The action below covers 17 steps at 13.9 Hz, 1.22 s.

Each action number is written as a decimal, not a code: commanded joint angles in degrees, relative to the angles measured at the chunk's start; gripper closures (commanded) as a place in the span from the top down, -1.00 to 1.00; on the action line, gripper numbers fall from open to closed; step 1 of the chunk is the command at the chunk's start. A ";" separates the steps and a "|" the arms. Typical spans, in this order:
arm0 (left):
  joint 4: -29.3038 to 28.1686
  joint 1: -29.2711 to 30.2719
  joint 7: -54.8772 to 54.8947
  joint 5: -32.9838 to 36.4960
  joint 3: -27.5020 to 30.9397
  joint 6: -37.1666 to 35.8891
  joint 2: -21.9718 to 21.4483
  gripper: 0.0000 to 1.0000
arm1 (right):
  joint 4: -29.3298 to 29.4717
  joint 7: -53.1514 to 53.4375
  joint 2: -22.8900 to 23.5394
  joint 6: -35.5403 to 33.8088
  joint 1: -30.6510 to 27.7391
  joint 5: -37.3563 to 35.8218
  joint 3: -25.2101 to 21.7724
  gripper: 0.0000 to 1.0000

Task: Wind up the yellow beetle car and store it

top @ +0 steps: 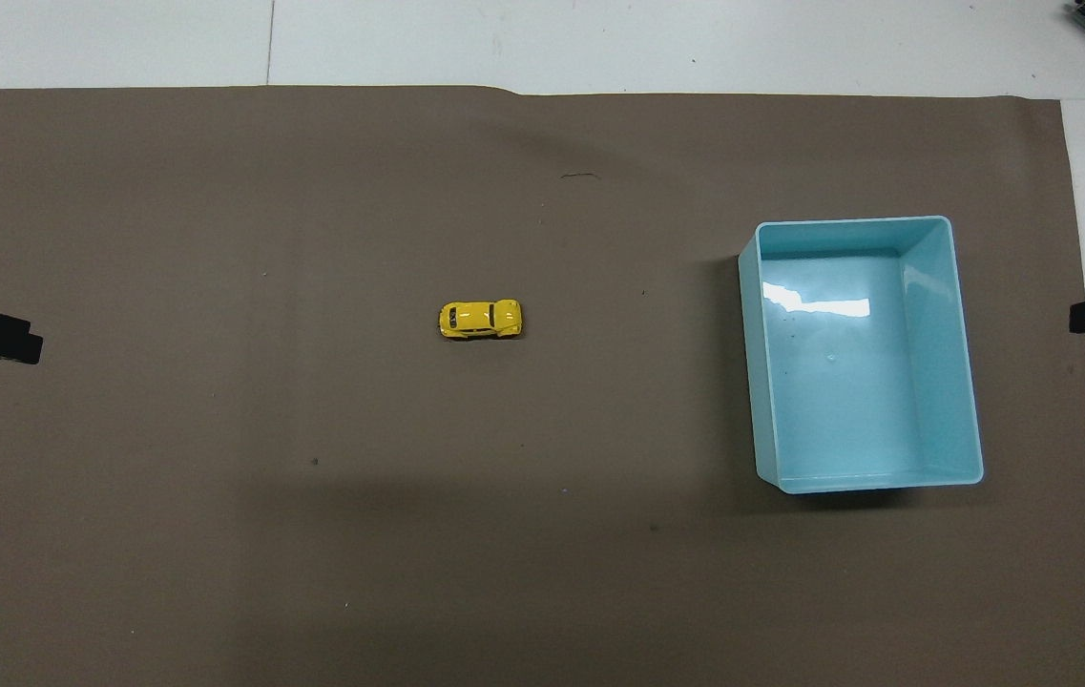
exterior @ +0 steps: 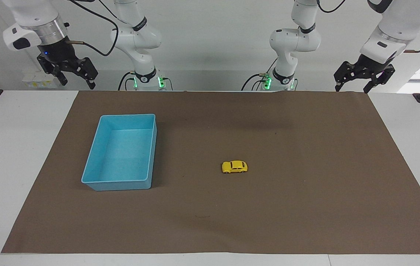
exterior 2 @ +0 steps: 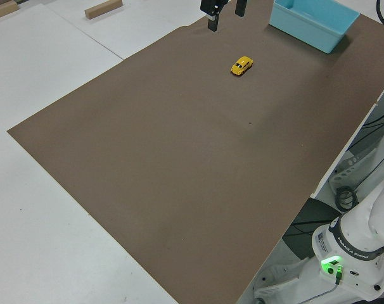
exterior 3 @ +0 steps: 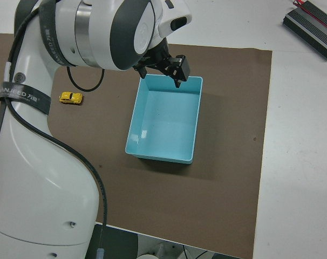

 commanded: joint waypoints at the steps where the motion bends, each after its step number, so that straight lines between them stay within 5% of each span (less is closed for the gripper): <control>1: -0.94 0.66 -0.12 0.93 -0.54 -0.14 -0.74 1.00 | 6.03 0.84 3.65 -2.82 -0.88 -0.01 0.65 1.00; 7: 0.54 0.66 -0.29 0.40 -0.54 -1.36 0.49 1.00 | 6.26 1.19 3.94 -4.69 2.27 -1.95 1.26 1.00; 11: 9.93 0.75 -0.29 -0.30 -0.62 -6.99 6.98 1.00 | 6.34 1.02 3.77 -4.60 2.01 -1.42 1.00 1.00; 17: 12.06 -0.13 -0.03 -0.21 -1.50 -3.93 11.04 1.00 | 6.25 0.93 3.50 -4.43 1.75 -1.07 1.00 1.00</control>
